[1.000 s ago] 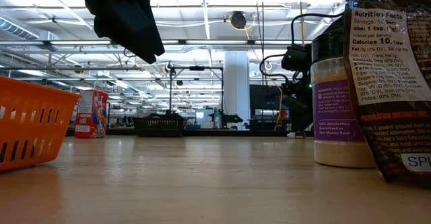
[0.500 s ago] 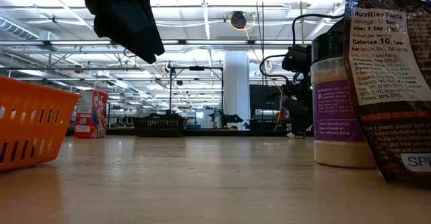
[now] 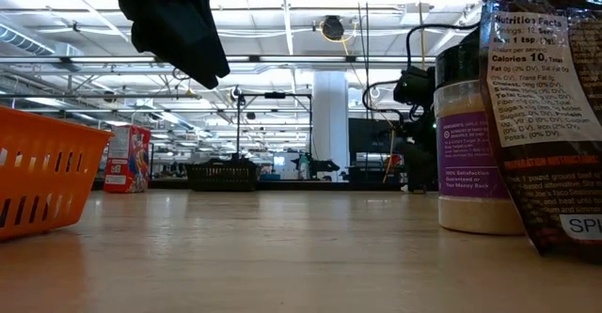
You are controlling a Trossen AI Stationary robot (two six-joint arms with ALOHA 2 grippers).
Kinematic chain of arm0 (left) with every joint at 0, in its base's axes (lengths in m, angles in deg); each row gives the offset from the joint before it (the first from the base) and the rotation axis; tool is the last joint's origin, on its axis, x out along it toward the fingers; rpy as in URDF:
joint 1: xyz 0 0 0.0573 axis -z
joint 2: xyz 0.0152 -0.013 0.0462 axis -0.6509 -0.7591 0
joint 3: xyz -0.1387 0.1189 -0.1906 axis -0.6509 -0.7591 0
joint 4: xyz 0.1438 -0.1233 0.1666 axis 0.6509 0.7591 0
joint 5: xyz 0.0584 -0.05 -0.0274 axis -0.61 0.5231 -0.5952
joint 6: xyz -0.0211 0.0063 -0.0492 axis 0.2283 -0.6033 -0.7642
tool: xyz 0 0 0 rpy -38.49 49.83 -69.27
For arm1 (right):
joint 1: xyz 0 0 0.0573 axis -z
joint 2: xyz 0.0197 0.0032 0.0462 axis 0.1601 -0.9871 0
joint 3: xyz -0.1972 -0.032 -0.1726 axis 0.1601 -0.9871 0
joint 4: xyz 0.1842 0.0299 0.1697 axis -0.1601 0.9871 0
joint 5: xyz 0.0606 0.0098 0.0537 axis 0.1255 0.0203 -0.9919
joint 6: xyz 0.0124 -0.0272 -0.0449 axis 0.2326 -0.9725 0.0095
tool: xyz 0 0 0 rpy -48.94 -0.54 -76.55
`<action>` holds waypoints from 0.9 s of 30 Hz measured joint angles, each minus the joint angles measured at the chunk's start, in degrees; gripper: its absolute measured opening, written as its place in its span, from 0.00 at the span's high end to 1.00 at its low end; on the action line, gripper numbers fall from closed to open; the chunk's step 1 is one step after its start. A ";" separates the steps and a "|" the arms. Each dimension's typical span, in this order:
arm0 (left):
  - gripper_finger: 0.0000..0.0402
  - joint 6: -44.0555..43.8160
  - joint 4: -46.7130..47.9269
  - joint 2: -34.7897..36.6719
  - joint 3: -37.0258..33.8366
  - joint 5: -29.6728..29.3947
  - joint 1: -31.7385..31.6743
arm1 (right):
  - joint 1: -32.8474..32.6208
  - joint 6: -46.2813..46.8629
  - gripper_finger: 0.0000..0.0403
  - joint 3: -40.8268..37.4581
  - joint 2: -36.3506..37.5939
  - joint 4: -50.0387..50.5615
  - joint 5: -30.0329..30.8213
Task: Pick & Place Kitchen Items
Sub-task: Put the small blue food coloring bottle into the orange bin
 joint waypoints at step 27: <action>0.51 1.26 -0.02 0.00 0.00 0.10 -0.15 | -1.18 1.03 0.88 -0.15 2.98 0.37 1.77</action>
